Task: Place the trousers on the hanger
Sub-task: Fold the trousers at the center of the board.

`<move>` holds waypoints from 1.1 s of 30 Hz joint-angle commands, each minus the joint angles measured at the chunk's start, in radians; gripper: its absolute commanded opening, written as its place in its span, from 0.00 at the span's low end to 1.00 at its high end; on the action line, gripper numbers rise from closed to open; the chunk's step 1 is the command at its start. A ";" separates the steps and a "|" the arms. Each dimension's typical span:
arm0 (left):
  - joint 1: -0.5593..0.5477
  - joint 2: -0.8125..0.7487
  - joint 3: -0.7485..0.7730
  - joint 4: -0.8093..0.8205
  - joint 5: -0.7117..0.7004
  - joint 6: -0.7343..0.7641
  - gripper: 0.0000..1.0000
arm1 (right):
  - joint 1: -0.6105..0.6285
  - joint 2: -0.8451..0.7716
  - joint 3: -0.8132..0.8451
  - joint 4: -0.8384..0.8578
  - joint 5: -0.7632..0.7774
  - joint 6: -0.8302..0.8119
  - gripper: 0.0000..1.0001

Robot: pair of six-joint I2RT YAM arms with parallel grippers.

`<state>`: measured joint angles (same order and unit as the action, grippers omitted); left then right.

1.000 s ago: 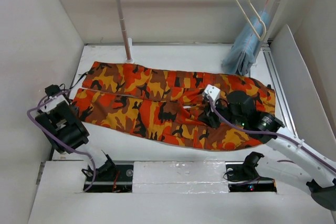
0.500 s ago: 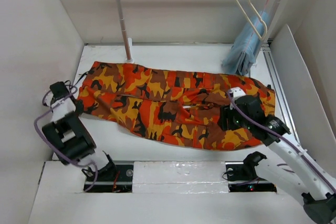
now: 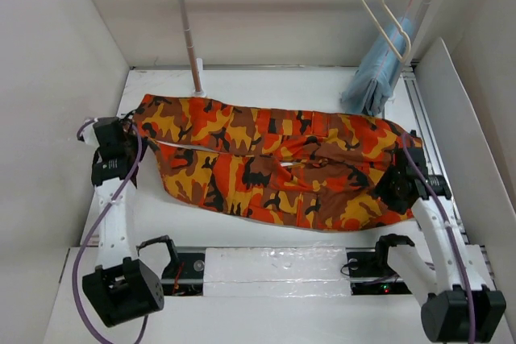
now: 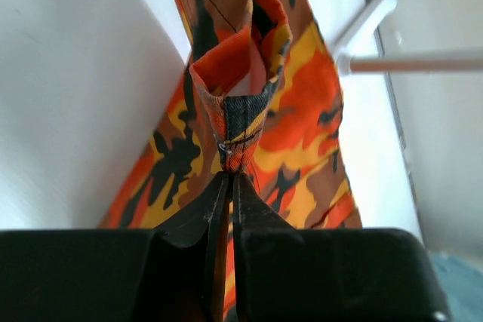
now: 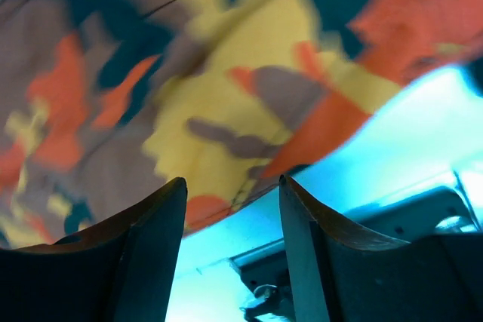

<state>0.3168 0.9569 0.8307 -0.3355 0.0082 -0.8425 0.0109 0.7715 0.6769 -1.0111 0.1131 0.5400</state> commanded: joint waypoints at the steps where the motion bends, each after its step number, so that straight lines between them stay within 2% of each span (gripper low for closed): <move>1: -0.073 0.029 0.099 -0.060 -0.031 -0.026 0.00 | -0.063 0.069 0.088 -0.073 0.152 0.148 0.57; 4: -0.100 0.091 0.168 -0.082 -0.044 -0.026 0.00 | -0.141 0.146 0.101 -0.067 0.264 0.182 0.53; 7: -0.101 0.141 0.202 -0.080 -0.013 -0.038 0.00 | -0.218 0.247 0.113 -0.087 0.252 0.256 0.52; 10: -0.101 0.180 0.235 -0.071 0.039 -0.059 0.00 | -0.218 0.325 0.102 -0.110 0.185 0.389 0.52; 12: -0.101 0.192 0.240 -0.065 0.059 -0.064 0.00 | -0.158 0.348 0.073 -0.093 0.152 0.446 0.54; 14: -0.101 0.180 0.194 -0.037 0.061 -0.063 0.00 | -0.093 0.376 0.026 -0.052 0.123 0.518 0.53; 16: -0.101 0.174 0.153 -0.027 0.041 -0.061 0.00 | -0.081 0.385 0.000 -0.020 0.100 0.566 0.53; 22: -0.101 0.192 0.183 -0.040 0.013 -0.053 0.00 | -0.094 0.423 -0.066 0.061 0.068 0.578 0.48; 29: -0.053 0.183 0.133 0.029 0.018 -0.073 0.00 | -0.143 0.551 0.001 0.083 0.108 0.474 0.24; 30: -0.053 0.186 0.133 0.029 0.018 -0.070 0.00 | -0.155 0.543 0.003 0.085 0.131 0.465 0.14; 33: -0.053 0.186 0.120 0.058 0.015 -0.079 0.00 | -0.141 0.473 0.004 0.056 0.180 0.448 0.10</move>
<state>0.2619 1.1564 0.9661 -0.3374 0.0254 -0.9058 -0.1249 1.2915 0.6632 -0.9783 0.2035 1.0157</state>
